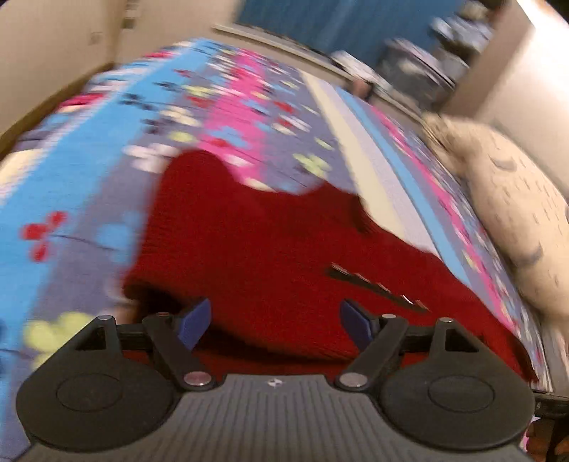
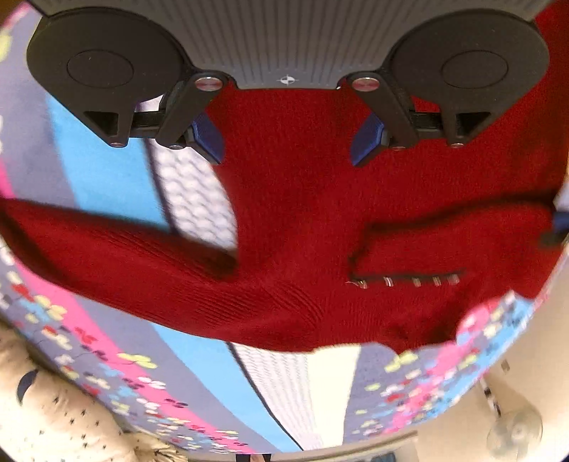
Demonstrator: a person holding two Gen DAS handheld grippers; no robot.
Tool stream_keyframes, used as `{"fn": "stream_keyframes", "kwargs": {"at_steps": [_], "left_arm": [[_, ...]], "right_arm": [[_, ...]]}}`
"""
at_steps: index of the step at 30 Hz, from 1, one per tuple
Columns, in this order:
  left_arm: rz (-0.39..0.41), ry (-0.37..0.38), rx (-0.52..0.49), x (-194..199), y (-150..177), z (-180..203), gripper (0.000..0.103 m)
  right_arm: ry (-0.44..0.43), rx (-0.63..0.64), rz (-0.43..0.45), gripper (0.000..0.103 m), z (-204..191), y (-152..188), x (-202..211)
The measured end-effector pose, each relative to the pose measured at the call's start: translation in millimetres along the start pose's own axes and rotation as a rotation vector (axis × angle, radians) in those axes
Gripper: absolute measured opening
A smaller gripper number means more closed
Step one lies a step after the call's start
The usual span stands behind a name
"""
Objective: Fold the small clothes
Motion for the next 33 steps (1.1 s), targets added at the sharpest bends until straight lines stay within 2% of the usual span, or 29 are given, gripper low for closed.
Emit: {"fn": "stream_keyframes", "kwargs": {"at_steps": [1,3,4,6,8,9,11,13,15,18,20,21,22,23,24,25,26,28,29,33], "left_arm": [[0.004,-0.042,-0.002,4,-4,-15,0.084],[0.005,-0.182,-0.032,6,-11,-46,0.084],[-0.016,-0.211,-0.042,5,-17,-56,0.085],[-0.065,-0.211,-0.006,0,-18,-68,0.085],[-0.071,-0.189,0.029,2,-15,-74,0.086],[-0.070,-0.192,0.021,5,-13,-75,0.088],[-0.069,-0.214,-0.024,7,-8,-69,0.092],[-0.077,-0.222,-0.075,6,1,-61,0.093],[-0.076,-0.267,-0.114,4,6,-54,0.093],[-0.074,-0.290,-0.126,0,12,-52,0.093],[-0.083,-0.319,-0.142,-4,15,-52,0.093],[-0.093,-0.375,-0.158,-6,16,-57,0.093],[-0.111,-0.477,-0.183,-8,19,-67,0.093],[-0.139,-0.520,-0.188,-11,22,-76,0.095],[-0.145,-0.503,-0.155,-12,25,-82,0.099],[-0.141,-0.492,-0.109,-10,26,-88,0.100],[-0.143,-0.479,-0.075,-8,26,-92,0.100],[-0.129,-0.466,-0.057,-2,23,-95,0.100],[-0.123,-0.465,-0.060,0,21,-94,0.100],[-0.064,-0.434,-0.066,11,0,-80,0.100]], "right_arm": [[-0.043,-0.029,0.002,0.080,-8,-11,-8],[-0.117,-0.080,-0.003,0.080,-24,-29,-25],[-0.144,-0.098,-0.016,0.080,-32,-37,-37],[-0.146,-0.117,-0.048,0.080,-46,-51,-63],[-0.137,-0.115,-0.100,0.081,-59,-57,-89],[-0.112,-0.095,-0.092,0.080,-64,-60,-95],[-0.060,0.024,-0.057,0.036,-80,-68,-96],[-0.010,0.124,-0.029,0.007,-90,-81,-89],[-0.075,0.144,0.054,0.007,-100,-104,-68],[-0.122,0.145,0.225,0.007,-106,-148,-23],[-0.107,0.109,0.301,0.007,-91,-171,-11],[-0.072,0.099,0.314,0.007,-79,-177,-16],[-0.026,0.109,0.314,0.007,-70,-179,-28],[0.026,0.144,0.280,0.007,-60,-175,-51],[0.057,0.169,0.186,0.007,-50,-163,-81],[0.050,0.173,0.049,0.007,-43,-144,-111],[0.062,0.167,-0.022,0.007,-37,-129,-128],[0.072,0.229,0.062,0.008,-38,-122,-127],[0.060,0.210,0.074,0.008,-37,-121,-124],[-0.015,0.102,0.052,0.008,-28,-130,-123]]}}
Point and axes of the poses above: each gripper's, at about its wrist camera, not at the fingertips, and x roughly against the way its jaws point, z to its right, y to its underside, the point moved 10 cm from there along -x, roughly the way its jaws point, and after that the axes turned 5 degrees about y, right-handed, at the moved point
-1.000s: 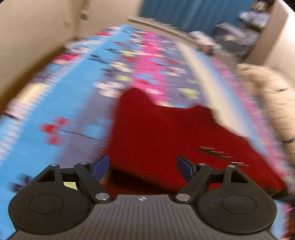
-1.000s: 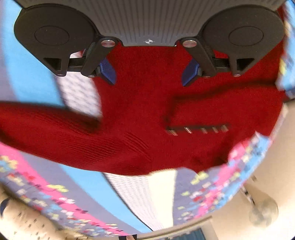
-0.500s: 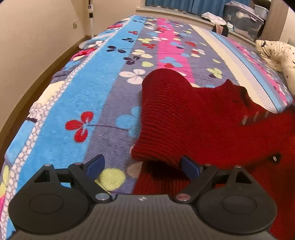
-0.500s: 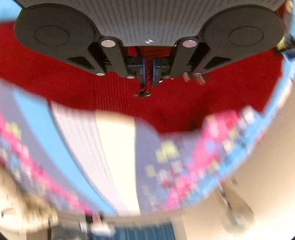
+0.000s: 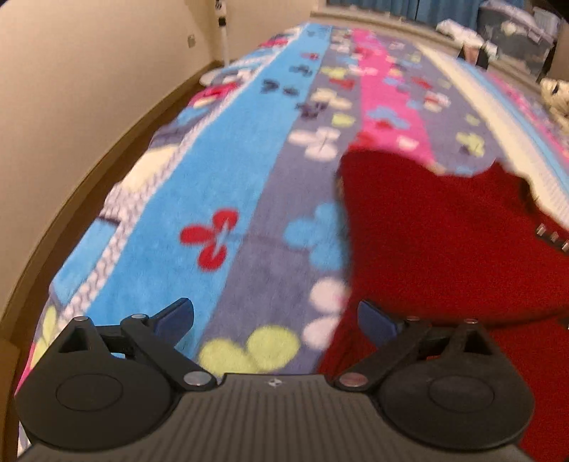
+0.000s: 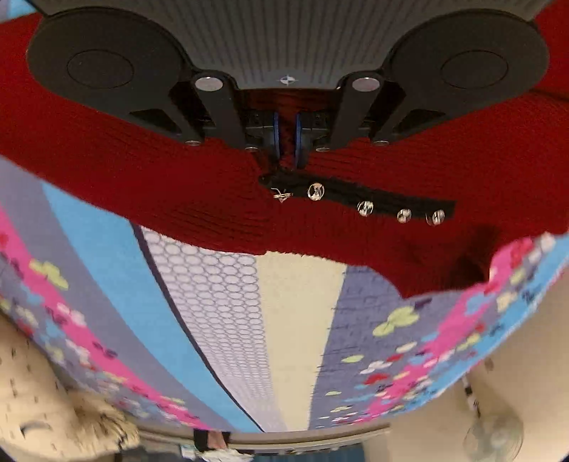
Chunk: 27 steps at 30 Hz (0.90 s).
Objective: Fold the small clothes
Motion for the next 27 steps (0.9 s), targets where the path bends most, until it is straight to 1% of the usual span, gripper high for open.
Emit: {"fn": "stream_keyframes", "kwargs": {"at_steps": [3,4,5,6,7,9,10,11,12,13,15,16,17,18,19,21,23,25,27], "left_arm": [[0.042,0.038,0.019,10,-15,10,0.100],[0.042,0.036,0.007,8,-17,14,0.100],[0.033,0.022,-0.014,4,-18,17,0.100],[0.015,0.000,-0.041,-2,-17,20,0.100],[-0.006,-0.014,-0.067,-9,-14,23,0.100],[-0.032,-0.037,-0.091,-16,-9,24,0.100],[-0.027,-0.038,-0.088,-16,-8,24,0.100],[-0.022,-0.036,-0.086,-11,-8,24,0.100],[-0.018,-0.025,-0.083,-4,-8,26,0.100],[-0.017,-0.013,-0.078,5,-7,28,0.101],[-0.024,0.010,-0.086,26,0,37,0.102],[-0.029,0.024,-0.100,38,6,43,0.103],[-0.033,0.033,-0.110,49,13,49,0.103],[-0.044,0.032,-0.122,60,23,55,0.103],[-0.066,0.015,-0.135,72,35,59,0.103],[-0.105,0.006,-0.145,93,59,67,0.103],[-0.134,0.008,-0.159,117,82,74,0.103],[-0.145,0.025,-0.164,145,104,81,0.103],[-0.141,0.034,-0.161,173,123,87,0.103]], "right_arm": [[-0.084,-0.106,0.010,0.008,1,-8,11],[-0.086,-0.141,-0.011,0.009,7,-6,10],[-0.058,-0.171,-0.053,0.014,11,-4,4],[-0.015,-0.176,-0.081,0.030,18,1,-1],[0.024,-0.163,-0.069,0.035,26,3,-4],[0.125,-0.141,-0.010,0.036,41,3,3],[0.180,-0.141,0.009,0.037,49,4,10],[0.201,-0.149,0.030,0.039,56,6,23],[0.190,-0.164,0.044,0.044,60,9,34],[0.155,-0.183,0.062,0.048,60,16,52],[0.101,-0.204,0.074,0.052,59,34,88],[0.068,-0.216,0.080,0.057,54,47,113],[0.037,-0.221,0.088,0.061,48,58,133],[0.012,-0.215,0.095,0.066,41,71,156],[-0.004,-0.192,0.102,0.070,31,85,178],[-0.020,-0.135,0.113,0.074,15,109,216],[-0.030,-0.072,0.131,0.075,0,132,253],[-0.037,-0.025,0.150,0.078,-13,149,284],[-0.056,-0.008,0.161,0.079,-19,162,307]]}}
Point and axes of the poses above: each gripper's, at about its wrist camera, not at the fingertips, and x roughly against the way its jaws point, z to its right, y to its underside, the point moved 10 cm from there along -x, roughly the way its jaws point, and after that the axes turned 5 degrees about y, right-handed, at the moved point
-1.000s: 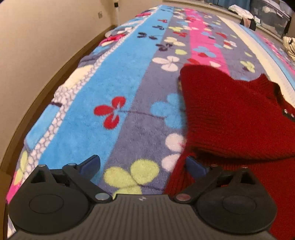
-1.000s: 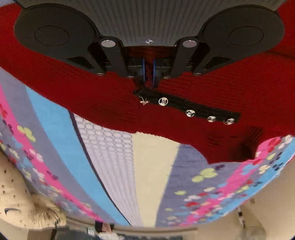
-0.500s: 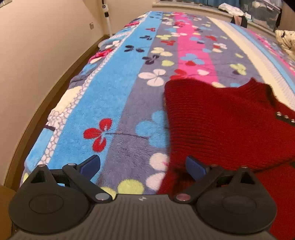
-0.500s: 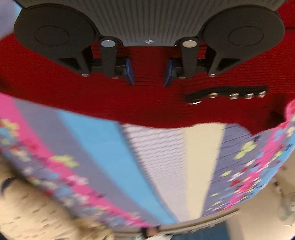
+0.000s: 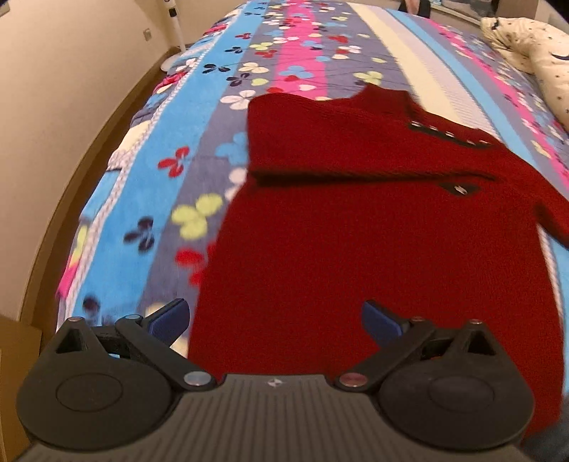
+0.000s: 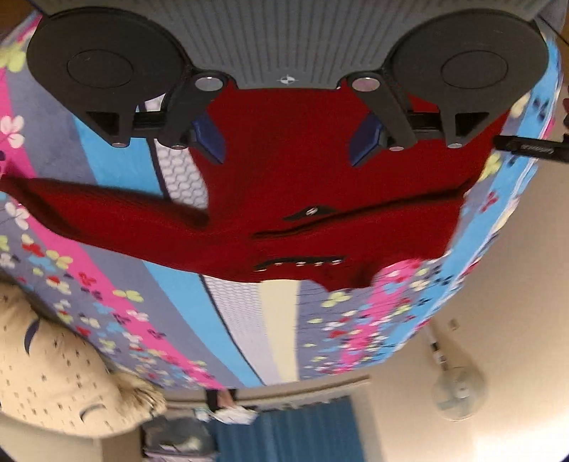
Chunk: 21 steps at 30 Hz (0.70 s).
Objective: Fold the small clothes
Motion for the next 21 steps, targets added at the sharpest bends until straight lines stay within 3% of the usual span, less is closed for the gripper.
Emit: {"fn": "stream_keyframes", "kwargs": {"at_steps": [4,10,21], "left_arm": [[0.022,-0.003,-0.012,43,33,13,0.103],[0.091,0.005,-0.021,89,55,22,0.103],[0.127,0.010,-0.068,120,77,39,0.103]], "right_arm": [[-0.024,-0.013,0.004,0.079,-8,20,46],[-0.017,-0.024,0.045,0.079,-4,44,92],[0.003,-0.054,0.088,0.079,15,59,123]]}}
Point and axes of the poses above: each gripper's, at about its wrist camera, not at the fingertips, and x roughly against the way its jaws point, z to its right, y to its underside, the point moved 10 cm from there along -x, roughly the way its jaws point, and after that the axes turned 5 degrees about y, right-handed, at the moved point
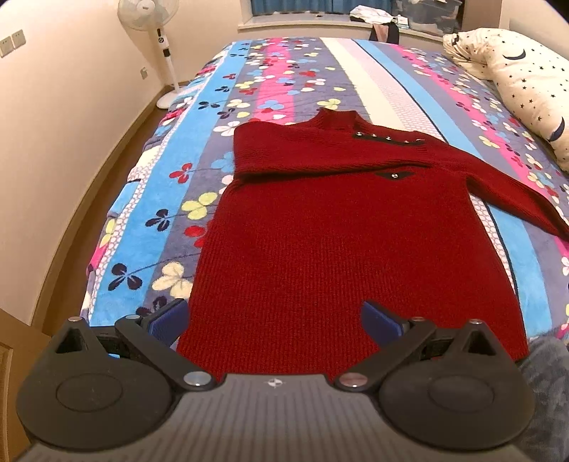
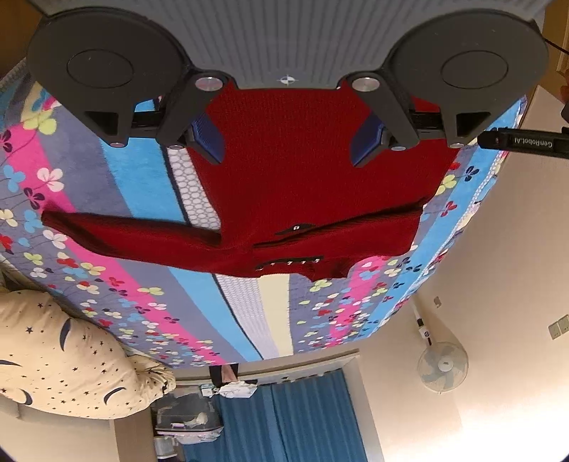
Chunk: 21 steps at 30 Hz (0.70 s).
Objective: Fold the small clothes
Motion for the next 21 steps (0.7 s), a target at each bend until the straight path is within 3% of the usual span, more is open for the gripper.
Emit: {"fn": "stream_keyframes", "kwargs": {"at_steps": [9,21], "left_arm": [[-0.028,0.019,-0.032,-9,0,12,0.103],[-0.131,0.028,-0.031,-61,-5,16,0.103]], "right_arm": [[0.021,-0.037,-0.014,0.079,15,0,-7],[0.070,-0.062,-0.100,0.079,28,4,-55]]}}
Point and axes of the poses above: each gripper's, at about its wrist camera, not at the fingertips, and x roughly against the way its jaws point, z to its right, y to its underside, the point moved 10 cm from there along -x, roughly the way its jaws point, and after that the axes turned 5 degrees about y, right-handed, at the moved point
